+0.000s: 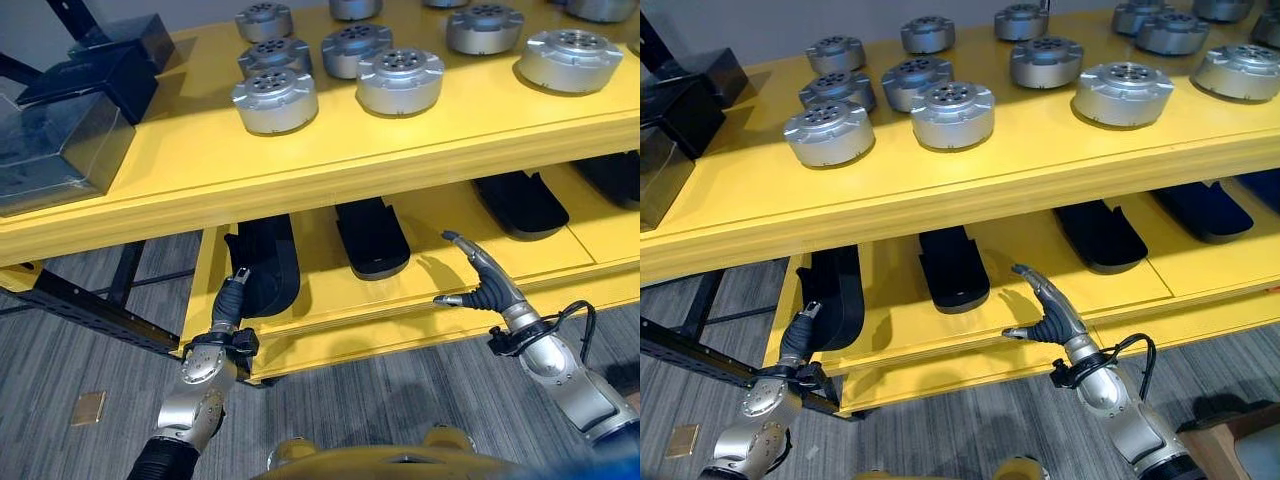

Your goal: Move parts from the plastic box to the shelf.

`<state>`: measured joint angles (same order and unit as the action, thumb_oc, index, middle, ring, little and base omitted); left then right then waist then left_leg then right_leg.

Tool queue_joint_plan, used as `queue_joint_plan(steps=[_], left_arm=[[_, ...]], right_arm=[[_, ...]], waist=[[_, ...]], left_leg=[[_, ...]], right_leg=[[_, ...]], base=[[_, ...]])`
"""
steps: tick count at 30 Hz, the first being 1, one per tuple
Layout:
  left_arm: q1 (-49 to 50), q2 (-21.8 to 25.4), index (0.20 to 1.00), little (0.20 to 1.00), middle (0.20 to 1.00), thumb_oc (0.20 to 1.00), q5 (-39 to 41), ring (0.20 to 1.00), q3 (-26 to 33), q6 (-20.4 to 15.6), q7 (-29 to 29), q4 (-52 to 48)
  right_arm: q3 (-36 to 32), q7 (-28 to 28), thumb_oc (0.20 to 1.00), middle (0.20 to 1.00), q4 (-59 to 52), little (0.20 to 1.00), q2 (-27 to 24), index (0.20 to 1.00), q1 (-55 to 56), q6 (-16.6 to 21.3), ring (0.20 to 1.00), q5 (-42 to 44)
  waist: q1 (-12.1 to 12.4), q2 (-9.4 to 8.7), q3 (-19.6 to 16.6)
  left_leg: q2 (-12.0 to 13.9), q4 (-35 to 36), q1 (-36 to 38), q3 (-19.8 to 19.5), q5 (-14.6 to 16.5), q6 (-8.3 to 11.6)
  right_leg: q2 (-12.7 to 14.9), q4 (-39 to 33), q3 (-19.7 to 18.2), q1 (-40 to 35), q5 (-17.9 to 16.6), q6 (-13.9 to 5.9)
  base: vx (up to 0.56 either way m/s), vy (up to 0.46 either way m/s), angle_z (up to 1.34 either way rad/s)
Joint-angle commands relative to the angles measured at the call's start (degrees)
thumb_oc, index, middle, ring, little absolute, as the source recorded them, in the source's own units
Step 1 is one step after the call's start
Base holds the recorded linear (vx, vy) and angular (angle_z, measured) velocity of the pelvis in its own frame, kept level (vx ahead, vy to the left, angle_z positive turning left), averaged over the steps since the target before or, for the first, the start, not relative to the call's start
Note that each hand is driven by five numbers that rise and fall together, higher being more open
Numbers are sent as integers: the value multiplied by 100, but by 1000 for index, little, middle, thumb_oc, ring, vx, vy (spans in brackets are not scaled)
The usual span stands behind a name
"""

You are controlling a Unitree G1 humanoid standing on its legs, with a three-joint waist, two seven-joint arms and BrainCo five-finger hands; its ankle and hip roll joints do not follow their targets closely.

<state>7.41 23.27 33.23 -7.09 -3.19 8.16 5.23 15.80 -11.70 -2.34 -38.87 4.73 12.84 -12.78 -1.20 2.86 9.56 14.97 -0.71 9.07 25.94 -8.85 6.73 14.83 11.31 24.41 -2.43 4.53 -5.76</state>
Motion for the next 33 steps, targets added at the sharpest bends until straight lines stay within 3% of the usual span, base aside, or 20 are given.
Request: queue_joint_plan(steps=[1, 7, 12, 17, 22, 33], left_arm=[[-7, 228, 200, 200, 200, 200, 256, 200, 564, -497, -144, -625], [-18, 248, 200, 200, 200, 200, -11, 200, 629, -398, -30, -734], [-69, 245, 200, 200, 200, 200, -112, 200, 625, -226, 172, -665], [-325, 114, 200, 200, 200, 200, -17, 200, 581, 16, 629, -36], [-909, 80, 200, 200, 200, 200, -235, 200, 593, -144, 998, 945], [-2001, 275, 200, 200, 200, 200, -459, 200, 343, -274, 1370, 1743]], right_arm=[[-285, -199, 1000, 1000, -220, 1000, 183, 1000, 29, 298, 1000, 8], [-304, -95, 1000, 1000, -320, 1000, 199, 1000, -27, 180, 1000, 20], [-388, -555, 1000, 1000, -315, 1000, 130, 1000, -77, 184, 1000, 247], [-658, -1233, 1000, 1000, -535, 1000, 152, 1000, -72, 363, 1000, 316], [-803, -1027, 1000, 1000, -631, 1000, 4, 1000, -333, 78, 1000, 285], [-687, -1136, 1000, 1000, -530, 1000, -331, 1000, -962, -154, 1000, 286]], waist=[[92, -259, -169], [213, -373, -48], [243, -430, 40], [117, -372, 120], [-35, -269, 278], [-280, -238, 780]], left_leg=[[-166, -156, -341, -183, 644, -51], [-182, -275, -468, -246, 749, -111], [-124, -443, -616, -264, 782, -117], [-30, -620, -766, -210, 794, -121], [-26, -876, -1017, -237, 910, -152], [-16, -1066, -1411, -227, 946, -171]], right_leg=[[-92, -270, -43, -311, -66, -95], [-156, -252, -30, -260, -28, -92], [-202, -169, -34, -171, 22, -49], [-213, -7, -94, -13, 102, 4], [-128, 337, -256, 400, 190, -2], [-14, 505, -592, 923, 102, -118]], base=[[21, 13, 8], [0, -5, 2], [-5, -2, -2], [6, 54, -1], [-38, 94, -10], [-79, 71, -8]])
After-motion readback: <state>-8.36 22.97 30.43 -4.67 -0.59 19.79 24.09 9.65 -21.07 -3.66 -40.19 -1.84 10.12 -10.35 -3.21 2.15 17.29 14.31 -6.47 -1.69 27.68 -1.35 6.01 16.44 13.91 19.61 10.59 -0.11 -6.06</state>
